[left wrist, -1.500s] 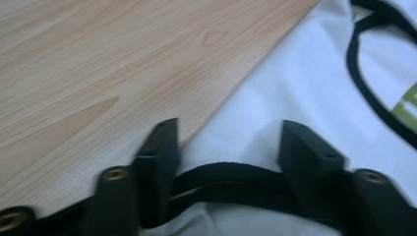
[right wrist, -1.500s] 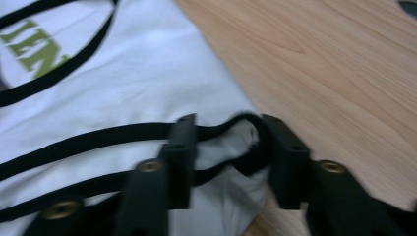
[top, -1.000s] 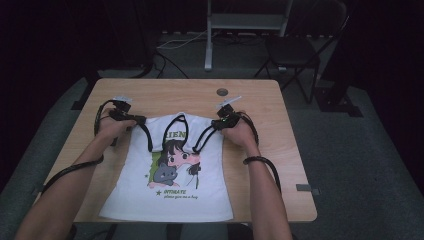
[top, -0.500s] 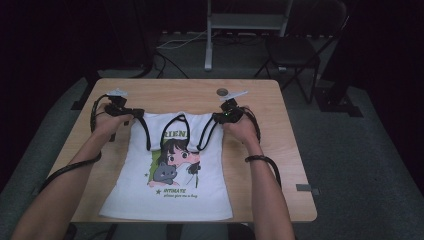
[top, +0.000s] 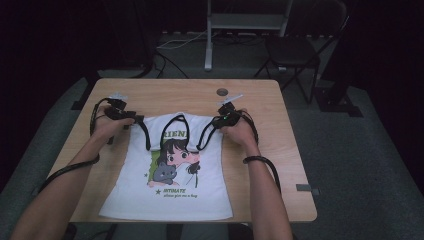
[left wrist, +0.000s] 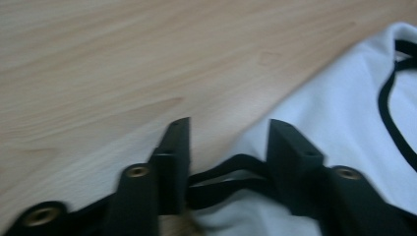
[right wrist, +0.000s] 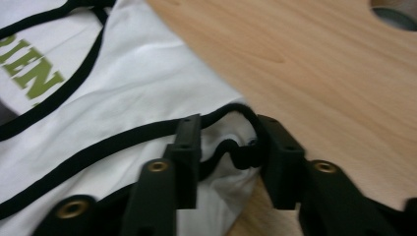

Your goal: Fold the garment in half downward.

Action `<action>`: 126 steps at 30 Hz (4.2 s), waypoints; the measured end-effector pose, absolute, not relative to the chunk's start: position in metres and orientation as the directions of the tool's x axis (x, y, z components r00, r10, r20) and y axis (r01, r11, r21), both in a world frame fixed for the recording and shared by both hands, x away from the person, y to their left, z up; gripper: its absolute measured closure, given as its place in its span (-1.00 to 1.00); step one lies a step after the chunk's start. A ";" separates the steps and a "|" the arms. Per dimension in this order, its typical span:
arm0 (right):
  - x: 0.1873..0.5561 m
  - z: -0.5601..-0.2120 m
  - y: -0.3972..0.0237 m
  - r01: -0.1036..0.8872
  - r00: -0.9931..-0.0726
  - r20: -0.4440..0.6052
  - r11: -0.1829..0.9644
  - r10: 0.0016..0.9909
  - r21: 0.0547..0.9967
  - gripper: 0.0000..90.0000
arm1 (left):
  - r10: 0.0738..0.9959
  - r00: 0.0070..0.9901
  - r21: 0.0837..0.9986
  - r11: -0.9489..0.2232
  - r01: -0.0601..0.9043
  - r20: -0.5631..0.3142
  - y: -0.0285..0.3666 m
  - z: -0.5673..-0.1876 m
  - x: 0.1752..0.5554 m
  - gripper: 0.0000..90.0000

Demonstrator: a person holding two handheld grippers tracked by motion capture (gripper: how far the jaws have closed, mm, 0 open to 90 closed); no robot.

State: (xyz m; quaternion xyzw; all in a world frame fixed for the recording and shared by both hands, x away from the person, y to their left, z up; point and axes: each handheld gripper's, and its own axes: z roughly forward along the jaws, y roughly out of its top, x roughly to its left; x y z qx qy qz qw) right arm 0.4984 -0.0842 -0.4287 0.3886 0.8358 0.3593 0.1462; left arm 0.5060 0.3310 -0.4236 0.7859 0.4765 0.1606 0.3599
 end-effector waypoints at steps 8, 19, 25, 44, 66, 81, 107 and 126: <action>0.500 -0.433 -0.082 0.552 -0.650 0.024 0.450 0.760 0.702 0.10 | 0.848 0.513 0.689 -0.292 0.664 -0.135 0.335 -0.428 0.505 0.06; 0.500 -0.432 -0.084 0.558 -0.658 0.098 0.396 0.747 0.729 0.77 | 0.837 0.506 0.726 -0.215 0.654 -0.208 0.330 -0.422 0.509 0.82; 0.507 -0.420 -0.092 0.555 -0.633 0.120 0.341 0.765 0.759 0.79 | 0.838 0.493 0.767 -0.154 0.623 -0.233 0.333 -0.409 0.513 0.82; 0.514 -0.362 -0.104 0.457 -0.629 0.122 0.238 0.768 0.857 0.77 | 0.822 0.510 0.860 -0.051 0.508 -0.252 0.345 -0.358 0.511 0.81; 0.506 -0.349 -0.107 0.453 -0.633 0.149 0.206 0.760 0.867 0.81 | 0.820 0.518 0.879 -0.040 0.475 -0.242 0.343 -0.345 0.504 0.81; 0.494 -0.367 -0.110 0.468 -0.669 0.162 0.243 0.725 0.850 0.81 | 0.802 0.557 0.857 -0.116 0.501 -0.217 0.354 -0.361 0.490 0.82; 0.457 -0.403 -0.107 0.481 -0.720 0.116 0.372 0.685 0.794 0.80 | 0.780 0.624 0.792 -0.352 0.498 -0.046 0.344 -0.388 0.453 0.81; 0.429 -0.422 -0.105 0.455 -0.743 0.069 0.427 0.666 0.781 0.79 | 0.752 0.659 0.784 -0.405 0.471 -0.007 0.341 -0.405 0.426 0.81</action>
